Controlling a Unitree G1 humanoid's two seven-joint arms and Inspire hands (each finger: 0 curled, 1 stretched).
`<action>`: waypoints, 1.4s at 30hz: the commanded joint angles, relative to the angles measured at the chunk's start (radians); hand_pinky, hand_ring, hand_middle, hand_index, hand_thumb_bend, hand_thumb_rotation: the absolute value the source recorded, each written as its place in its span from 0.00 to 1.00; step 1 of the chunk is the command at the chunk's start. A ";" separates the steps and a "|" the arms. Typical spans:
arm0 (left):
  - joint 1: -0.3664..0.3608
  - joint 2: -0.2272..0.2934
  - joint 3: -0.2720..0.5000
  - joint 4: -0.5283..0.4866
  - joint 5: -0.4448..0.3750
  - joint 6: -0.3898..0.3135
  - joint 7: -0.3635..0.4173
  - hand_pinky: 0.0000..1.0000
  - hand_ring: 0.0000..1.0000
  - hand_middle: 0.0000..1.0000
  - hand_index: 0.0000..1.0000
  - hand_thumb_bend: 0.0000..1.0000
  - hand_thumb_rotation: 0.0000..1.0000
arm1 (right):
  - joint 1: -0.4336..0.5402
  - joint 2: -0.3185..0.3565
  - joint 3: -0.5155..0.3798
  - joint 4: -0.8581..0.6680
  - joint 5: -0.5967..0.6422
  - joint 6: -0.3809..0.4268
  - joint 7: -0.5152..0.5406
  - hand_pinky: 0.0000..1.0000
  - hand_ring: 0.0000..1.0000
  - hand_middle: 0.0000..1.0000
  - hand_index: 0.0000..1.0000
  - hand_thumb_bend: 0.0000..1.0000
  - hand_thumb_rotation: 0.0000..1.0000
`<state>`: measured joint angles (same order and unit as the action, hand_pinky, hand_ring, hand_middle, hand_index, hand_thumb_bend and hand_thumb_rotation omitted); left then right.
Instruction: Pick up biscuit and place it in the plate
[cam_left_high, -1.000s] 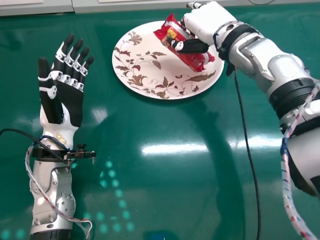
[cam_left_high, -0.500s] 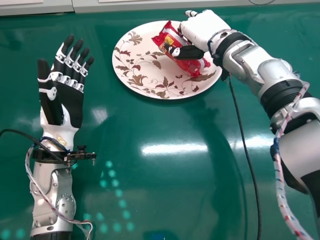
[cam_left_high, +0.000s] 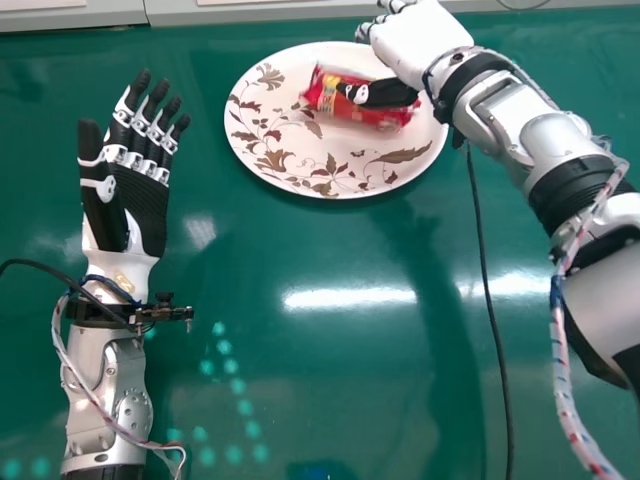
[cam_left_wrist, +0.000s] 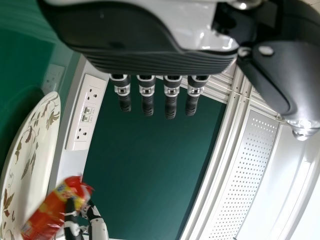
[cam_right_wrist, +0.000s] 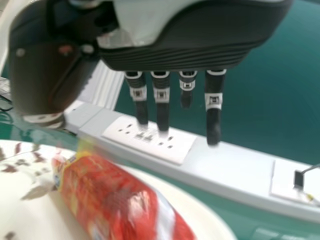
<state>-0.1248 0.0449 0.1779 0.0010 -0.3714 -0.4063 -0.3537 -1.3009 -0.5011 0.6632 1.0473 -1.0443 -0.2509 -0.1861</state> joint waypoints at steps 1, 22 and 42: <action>0.041 -0.013 -0.010 0.013 0.004 -0.001 0.003 1.00 1.00 1.00 1.00 1.00 0.78 | 0.016 -0.026 -0.022 -0.064 0.015 0.042 0.030 0.90 0.99 0.99 1.00 1.00 0.81; -0.005 -0.018 -0.022 0.116 0.054 -0.042 -0.010 1.00 1.00 1.00 1.00 1.00 0.79 | 0.580 -0.162 -0.558 -1.051 0.365 0.480 0.393 0.80 0.94 1.00 0.98 0.92 0.67; -0.050 -0.041 -0.046 0.217 0.112 -0.098 -0.001 1.00 1.00 1.00 1.00 0.93 0.82 | 1.251 0.207 -0.973 -1.950 0.943 0.831 0.490 0.90 0.96 0.99 0.99 0.60 0.44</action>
<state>-0.2173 0.0331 0.1491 0.1735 -0.2565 -0.4929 -0.3644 -0.0935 -0.3060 -0.2992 -0.8685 -0.1090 0.6049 0.3173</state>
